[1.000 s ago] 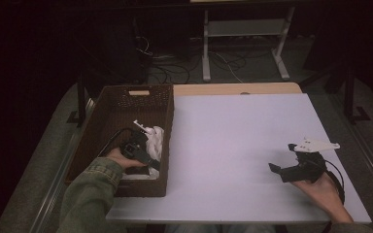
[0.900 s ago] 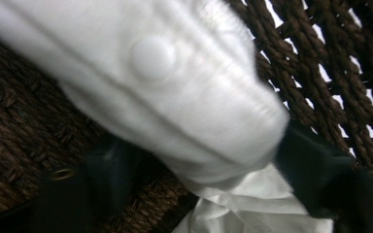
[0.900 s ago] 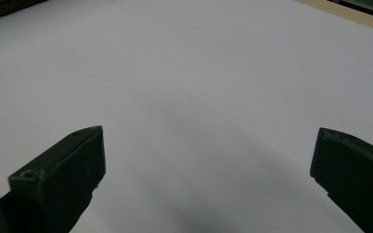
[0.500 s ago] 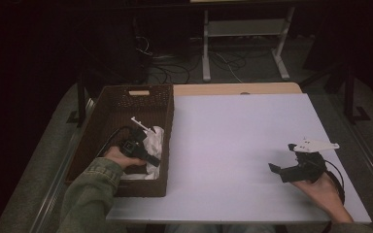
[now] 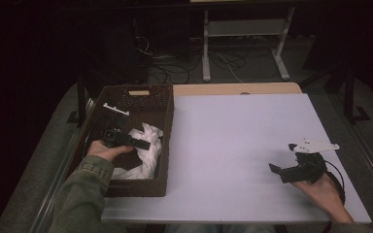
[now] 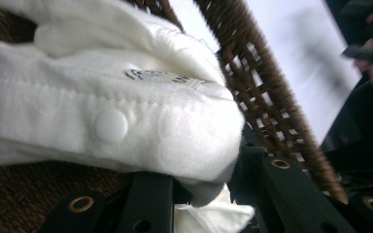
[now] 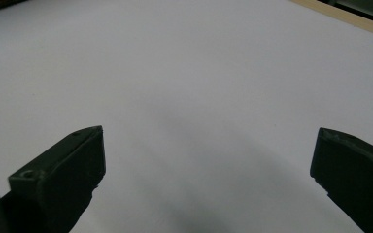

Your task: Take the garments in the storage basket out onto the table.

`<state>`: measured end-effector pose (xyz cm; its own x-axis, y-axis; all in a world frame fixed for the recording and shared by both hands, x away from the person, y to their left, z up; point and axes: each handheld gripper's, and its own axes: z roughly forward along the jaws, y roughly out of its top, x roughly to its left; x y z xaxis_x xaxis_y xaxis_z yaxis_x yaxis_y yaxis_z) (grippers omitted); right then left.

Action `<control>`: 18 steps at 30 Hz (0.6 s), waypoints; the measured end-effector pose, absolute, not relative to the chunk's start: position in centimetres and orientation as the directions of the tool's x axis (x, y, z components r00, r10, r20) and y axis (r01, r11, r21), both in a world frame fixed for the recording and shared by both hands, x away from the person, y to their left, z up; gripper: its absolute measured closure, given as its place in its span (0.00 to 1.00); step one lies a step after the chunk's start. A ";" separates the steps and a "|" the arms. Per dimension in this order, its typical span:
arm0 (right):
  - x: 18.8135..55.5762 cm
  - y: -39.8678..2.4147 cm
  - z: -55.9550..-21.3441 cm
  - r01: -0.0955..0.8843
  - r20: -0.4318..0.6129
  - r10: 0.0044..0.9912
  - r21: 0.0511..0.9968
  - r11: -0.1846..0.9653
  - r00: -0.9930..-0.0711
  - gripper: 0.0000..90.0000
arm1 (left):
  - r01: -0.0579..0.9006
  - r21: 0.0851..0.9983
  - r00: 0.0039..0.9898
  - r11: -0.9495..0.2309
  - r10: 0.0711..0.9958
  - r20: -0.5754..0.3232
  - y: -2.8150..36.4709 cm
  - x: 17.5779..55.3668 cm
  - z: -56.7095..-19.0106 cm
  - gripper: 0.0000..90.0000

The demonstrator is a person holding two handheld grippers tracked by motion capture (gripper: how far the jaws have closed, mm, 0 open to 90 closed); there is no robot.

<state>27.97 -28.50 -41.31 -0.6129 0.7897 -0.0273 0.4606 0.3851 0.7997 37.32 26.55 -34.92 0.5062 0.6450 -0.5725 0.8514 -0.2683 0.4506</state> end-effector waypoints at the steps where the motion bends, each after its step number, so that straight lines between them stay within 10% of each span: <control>1: 28.0 -28.5 -41.3 0.461 -0.028 0.790 0.799 0.386 -0.613 0.00 | 0.853 0.454 0.504 -0.258 0.634 -0.587 26.9 37.3 -34.7 0.81; 18: 27.9 -28.4 -41.3 0.457 -0.041 0.792 0.798 0.392 -0.609 0.00 | 0.815 0.565 0.530 -0.131 0.563 -0.634 29.0 36.7 -28.8 0.82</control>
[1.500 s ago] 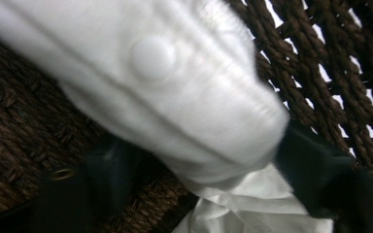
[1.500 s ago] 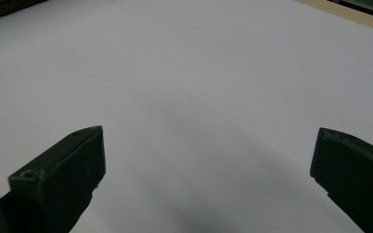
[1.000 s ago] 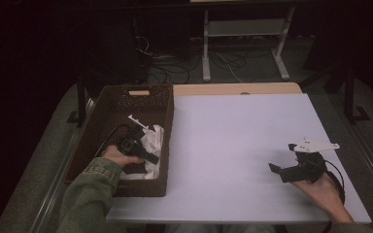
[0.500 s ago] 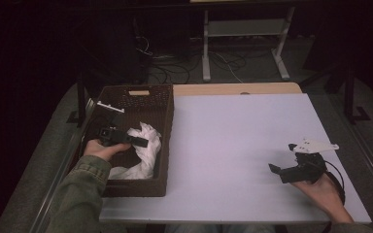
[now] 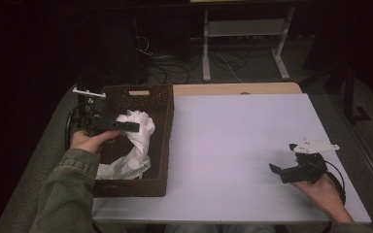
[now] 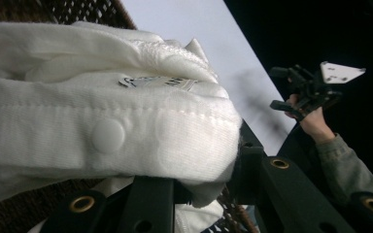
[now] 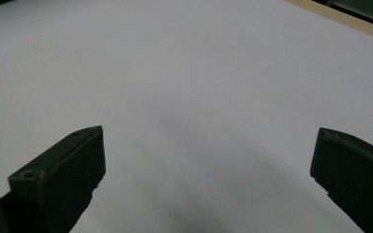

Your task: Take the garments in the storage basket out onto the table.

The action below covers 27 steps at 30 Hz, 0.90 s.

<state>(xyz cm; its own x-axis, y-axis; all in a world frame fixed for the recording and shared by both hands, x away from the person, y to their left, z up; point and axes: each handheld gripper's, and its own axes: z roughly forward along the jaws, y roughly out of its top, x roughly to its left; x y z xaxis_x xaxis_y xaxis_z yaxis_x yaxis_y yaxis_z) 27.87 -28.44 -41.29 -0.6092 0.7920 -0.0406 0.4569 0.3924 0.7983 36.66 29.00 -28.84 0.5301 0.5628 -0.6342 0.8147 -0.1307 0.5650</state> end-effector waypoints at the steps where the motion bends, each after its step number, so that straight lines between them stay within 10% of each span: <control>1: 27.9 -28.4 -41.3 0.456 -0.043 0.792 0.798 0.395 -0.610 0.00 | 0.815 0.565 0.530 -0.131 0.563 -0.634 29.0 36.7 -28.8 0.82; 27: 27.9 -28.2 -41.4 0.459 -0.048 0.788 0.790 0.406 -0.614 0.00 | 0.787 0.617 0.540 -0.018 0.505 -0.674 31.1 37.3 -21.9 0.82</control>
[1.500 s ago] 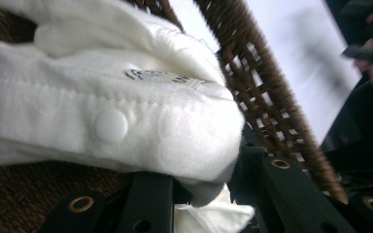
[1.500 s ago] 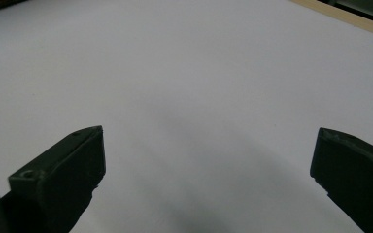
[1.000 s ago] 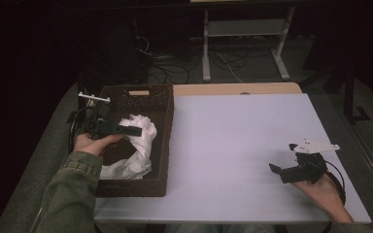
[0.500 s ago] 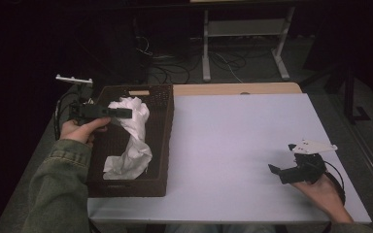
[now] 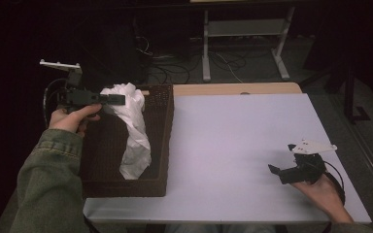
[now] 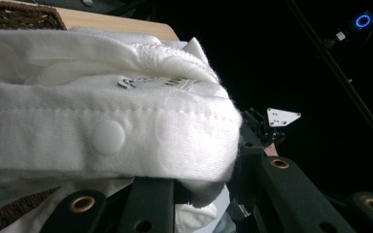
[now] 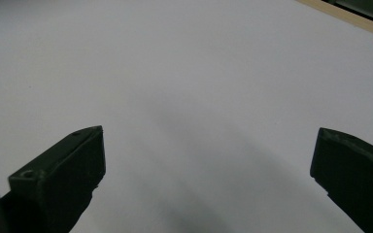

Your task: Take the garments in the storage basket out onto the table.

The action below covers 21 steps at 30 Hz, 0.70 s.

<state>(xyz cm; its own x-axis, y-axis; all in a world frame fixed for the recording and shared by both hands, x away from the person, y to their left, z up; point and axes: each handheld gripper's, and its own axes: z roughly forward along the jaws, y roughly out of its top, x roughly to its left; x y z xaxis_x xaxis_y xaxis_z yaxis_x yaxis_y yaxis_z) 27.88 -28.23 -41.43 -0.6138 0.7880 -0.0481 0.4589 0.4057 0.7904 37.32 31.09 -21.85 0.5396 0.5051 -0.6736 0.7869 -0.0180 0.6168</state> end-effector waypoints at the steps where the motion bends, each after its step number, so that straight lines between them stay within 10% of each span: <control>1: 27.9 -28.2 -41.4 0.459 -0.049 0.787 0.790 0.407 -0.615 0.00 | 0.787 0.617 0.541 -0.022 0.506 -0.672 31.1 37.4 -21.7 0.82; 21: 27.9 -28.1 -41.5 0.458 -0.053 0.787 0.788 0.411 -0.615 0.00 | 0.758 0.638 0.593 -0.132 0.546 -0.592 30.2 38.3 -14.9 0.82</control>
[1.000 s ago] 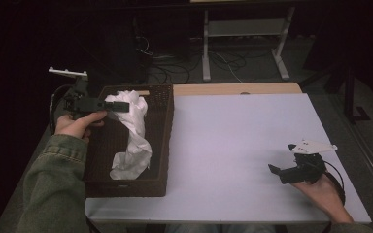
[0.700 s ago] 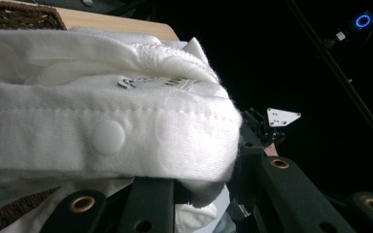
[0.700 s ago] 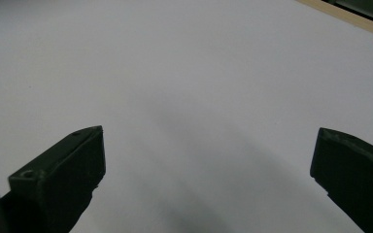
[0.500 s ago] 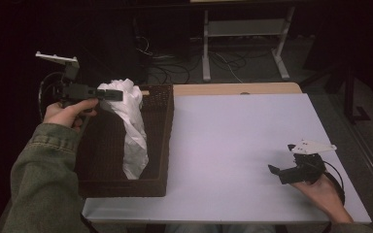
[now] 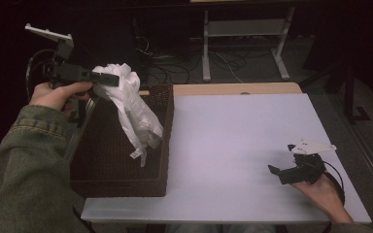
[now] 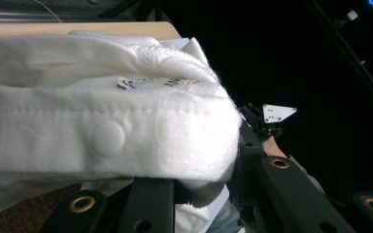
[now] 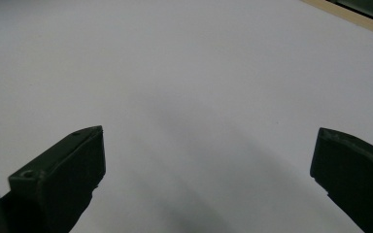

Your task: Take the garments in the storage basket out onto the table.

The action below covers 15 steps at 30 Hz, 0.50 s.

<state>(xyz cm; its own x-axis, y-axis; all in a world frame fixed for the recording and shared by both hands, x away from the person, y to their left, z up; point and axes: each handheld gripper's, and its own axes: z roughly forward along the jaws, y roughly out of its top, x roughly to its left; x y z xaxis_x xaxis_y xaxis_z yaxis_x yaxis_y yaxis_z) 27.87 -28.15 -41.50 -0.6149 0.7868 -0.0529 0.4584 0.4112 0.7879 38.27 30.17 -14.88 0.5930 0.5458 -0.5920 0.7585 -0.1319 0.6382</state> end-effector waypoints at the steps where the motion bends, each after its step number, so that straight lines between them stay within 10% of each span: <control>1: 27.9 -28.2 -41.5 0.456 -0.052 0.786 0.790 0.409 -0.616 0.00 | 0.755 0.641 0.598 -0.138 0.545 -0.588 29.8 38.4 -14.1 0.82; 15: 27.8 -28.2 -41.5 0.460 -0.046 0.785 0.788 0.409 -0.618 0.00 | 0.725 0.667 0.633 -0.173 0.549 -0.545 27.6 38.9 -10.1 0.82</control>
<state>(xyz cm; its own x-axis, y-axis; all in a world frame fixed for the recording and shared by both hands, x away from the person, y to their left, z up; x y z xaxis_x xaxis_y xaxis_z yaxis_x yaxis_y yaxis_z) 27.81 -28.17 -41.49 -0.6184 0.7845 -0.0456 0.4605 0.4088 0.7879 38.92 27.56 -10.10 0.6333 0.5490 -0.5454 0.7247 -0.1734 0.6669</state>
